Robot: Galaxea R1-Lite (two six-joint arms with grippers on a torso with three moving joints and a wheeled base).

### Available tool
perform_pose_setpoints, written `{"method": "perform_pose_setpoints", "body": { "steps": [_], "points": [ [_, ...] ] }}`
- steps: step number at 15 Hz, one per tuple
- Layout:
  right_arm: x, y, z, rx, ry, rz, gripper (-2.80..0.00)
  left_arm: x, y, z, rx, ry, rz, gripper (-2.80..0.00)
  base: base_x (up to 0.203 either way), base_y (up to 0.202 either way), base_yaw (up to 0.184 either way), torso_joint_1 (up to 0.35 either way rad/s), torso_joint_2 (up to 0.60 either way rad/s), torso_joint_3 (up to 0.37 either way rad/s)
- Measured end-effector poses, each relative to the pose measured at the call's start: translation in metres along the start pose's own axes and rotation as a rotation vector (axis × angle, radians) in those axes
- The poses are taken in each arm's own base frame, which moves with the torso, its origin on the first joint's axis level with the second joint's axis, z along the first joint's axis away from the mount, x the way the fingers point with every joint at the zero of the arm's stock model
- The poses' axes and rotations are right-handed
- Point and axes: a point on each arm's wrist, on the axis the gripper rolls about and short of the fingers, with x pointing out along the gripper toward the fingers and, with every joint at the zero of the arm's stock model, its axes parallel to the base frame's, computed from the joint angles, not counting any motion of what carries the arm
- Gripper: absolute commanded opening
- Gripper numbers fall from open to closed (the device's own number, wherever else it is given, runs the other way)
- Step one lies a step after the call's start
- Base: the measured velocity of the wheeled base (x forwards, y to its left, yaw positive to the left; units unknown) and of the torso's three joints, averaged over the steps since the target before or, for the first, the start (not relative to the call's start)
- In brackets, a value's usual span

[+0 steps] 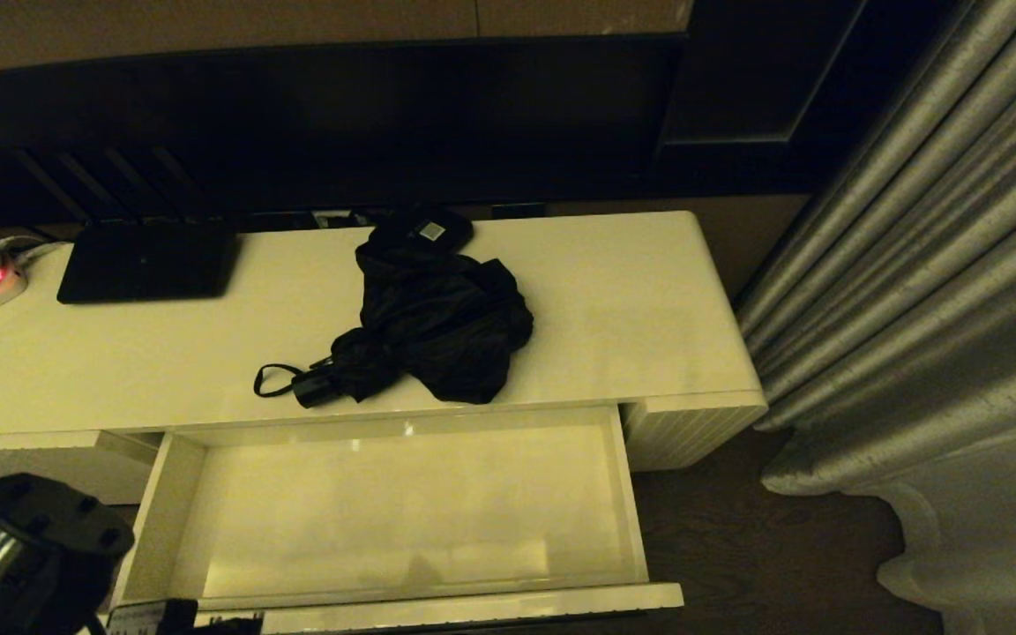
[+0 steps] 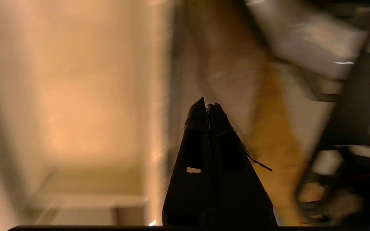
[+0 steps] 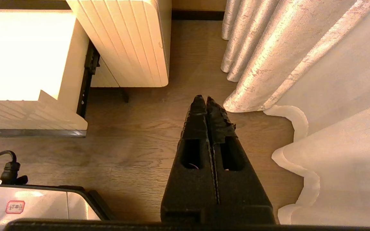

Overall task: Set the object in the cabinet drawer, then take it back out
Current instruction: Close the drawer

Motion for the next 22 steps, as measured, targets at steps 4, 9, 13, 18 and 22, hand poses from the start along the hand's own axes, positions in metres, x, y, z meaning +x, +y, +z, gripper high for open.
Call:
{"method": "perform_pose_setpoints", "body": {
  "steps": [4,9,13,18,22],
  "points": [
    [0.000,0.000,0.000,0.000,0.000,0.000,-2.80,0.021,-0.008,0.000,0.012,0.016,-0.150,-2.80,0.000,0.000,0.000,0.000,0.00,0.000],
    [0.000,0.000,0.000,0.000,0.000,0.000,-2.80,0.057,-0.012,0.002,0.002,0.043,-0.218,-2.80,0.000,0.000,0.000,0.000,0.00,0.000],
    [0.000,0.000,0.000,0.000,0.000,0.000,-2.80,0.089,-0.008,0.005,-0.031,0.055,-0.180,-2.80,0.000,0.000,0.000,0.000,0.00,0.000],
    [0.000,0.000,0.000,0.000,0.000,0.000,-2.80,0.110,0.001,0.009,-0.043,0.105,-0.032,-2.80,0.000,0.000,0.000,0.000,0.00,0.000],
    [0.000,0.000,0.000,0.000,0.000,0.000,-2.80,0.112,0.013,0.016,-0.056,0.101,0.112,-2.80,0.000,0.000,0.000,0.000,0.00,0.000]
  ]
}}
